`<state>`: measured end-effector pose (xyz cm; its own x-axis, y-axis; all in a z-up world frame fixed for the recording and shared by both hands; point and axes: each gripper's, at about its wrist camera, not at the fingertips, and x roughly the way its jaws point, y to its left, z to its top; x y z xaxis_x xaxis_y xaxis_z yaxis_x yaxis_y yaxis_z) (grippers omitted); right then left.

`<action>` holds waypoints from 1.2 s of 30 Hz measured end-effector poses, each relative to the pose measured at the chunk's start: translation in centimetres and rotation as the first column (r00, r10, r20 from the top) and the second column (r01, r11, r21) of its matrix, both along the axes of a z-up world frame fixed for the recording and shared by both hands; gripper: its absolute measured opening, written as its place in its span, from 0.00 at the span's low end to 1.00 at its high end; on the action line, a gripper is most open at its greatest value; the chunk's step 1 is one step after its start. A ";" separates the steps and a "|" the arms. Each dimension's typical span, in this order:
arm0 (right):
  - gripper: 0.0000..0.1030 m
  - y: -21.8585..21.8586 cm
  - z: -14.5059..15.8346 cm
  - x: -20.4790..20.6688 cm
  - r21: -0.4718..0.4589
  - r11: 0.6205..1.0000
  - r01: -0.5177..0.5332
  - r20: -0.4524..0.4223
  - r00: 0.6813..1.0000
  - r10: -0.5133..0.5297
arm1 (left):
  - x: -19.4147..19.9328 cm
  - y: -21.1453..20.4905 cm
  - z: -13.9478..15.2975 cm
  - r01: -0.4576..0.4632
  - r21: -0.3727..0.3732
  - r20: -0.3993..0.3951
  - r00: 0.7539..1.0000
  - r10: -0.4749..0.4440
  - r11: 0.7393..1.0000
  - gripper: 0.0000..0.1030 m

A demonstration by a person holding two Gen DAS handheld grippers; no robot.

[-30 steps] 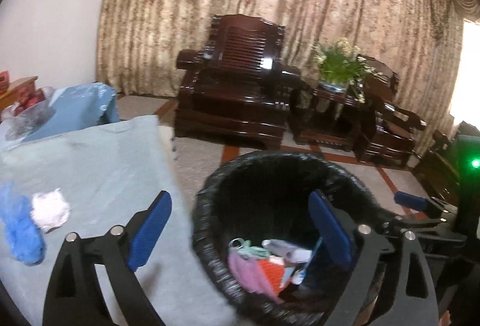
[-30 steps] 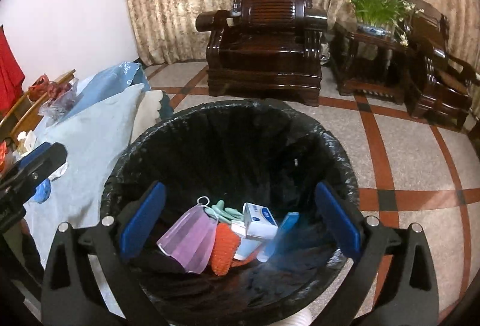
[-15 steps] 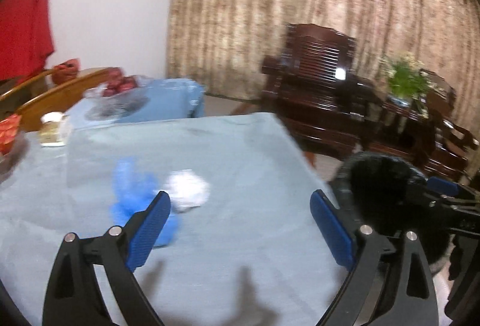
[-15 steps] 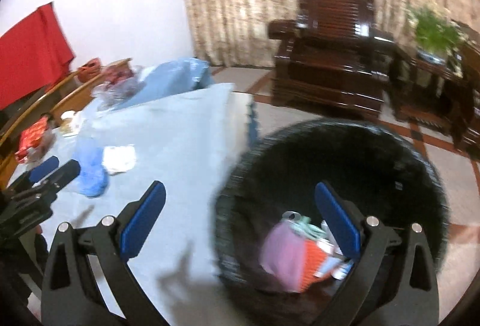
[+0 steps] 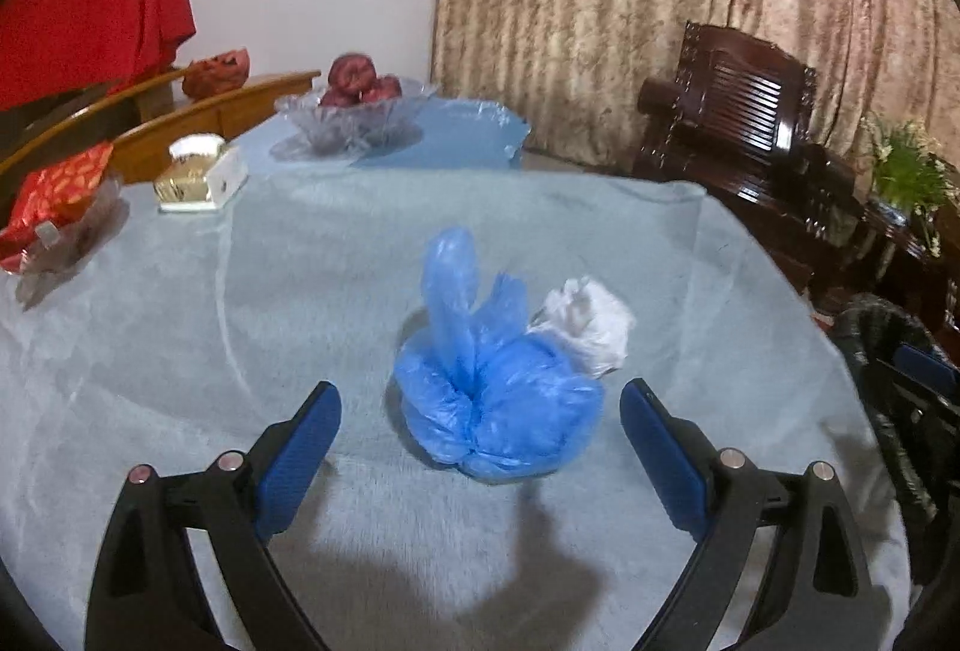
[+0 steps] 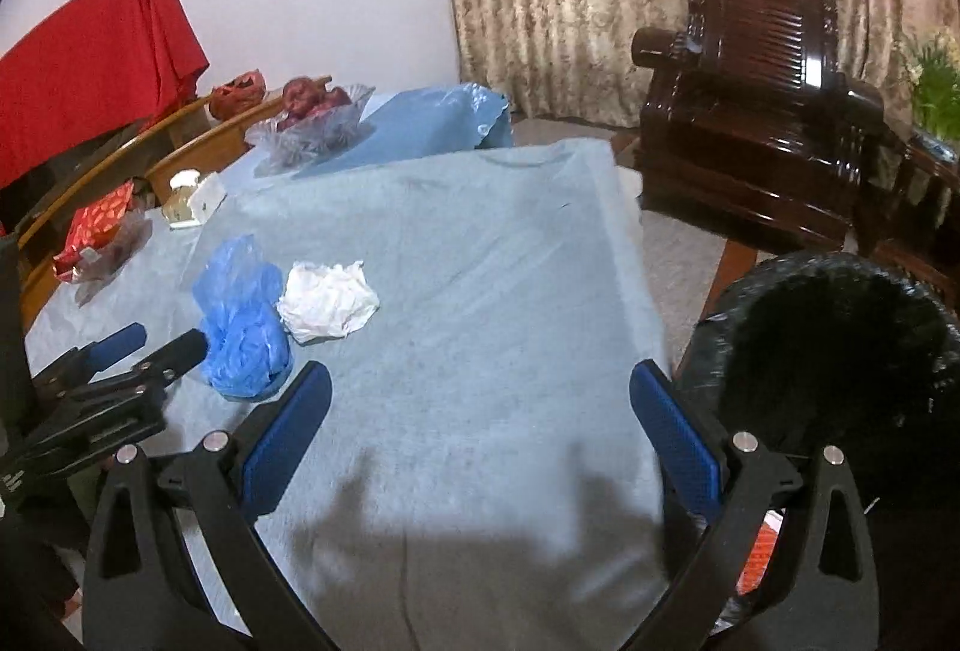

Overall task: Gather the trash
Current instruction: 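Grasp the blue plastic bag with the left gripper while the right gripper grasps the white tissue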

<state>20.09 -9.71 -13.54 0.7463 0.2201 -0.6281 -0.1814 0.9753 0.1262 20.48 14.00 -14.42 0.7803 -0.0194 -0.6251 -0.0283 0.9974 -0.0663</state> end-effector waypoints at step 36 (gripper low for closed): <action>0.94 8.3 -1.6 7.5 -0.010 0.989 -0.150 -0.039 0.988 0.150 | 2.2 5.9 -1.4 -0.083 -0.067 -0.079 0.994 0.078 0.994 0.35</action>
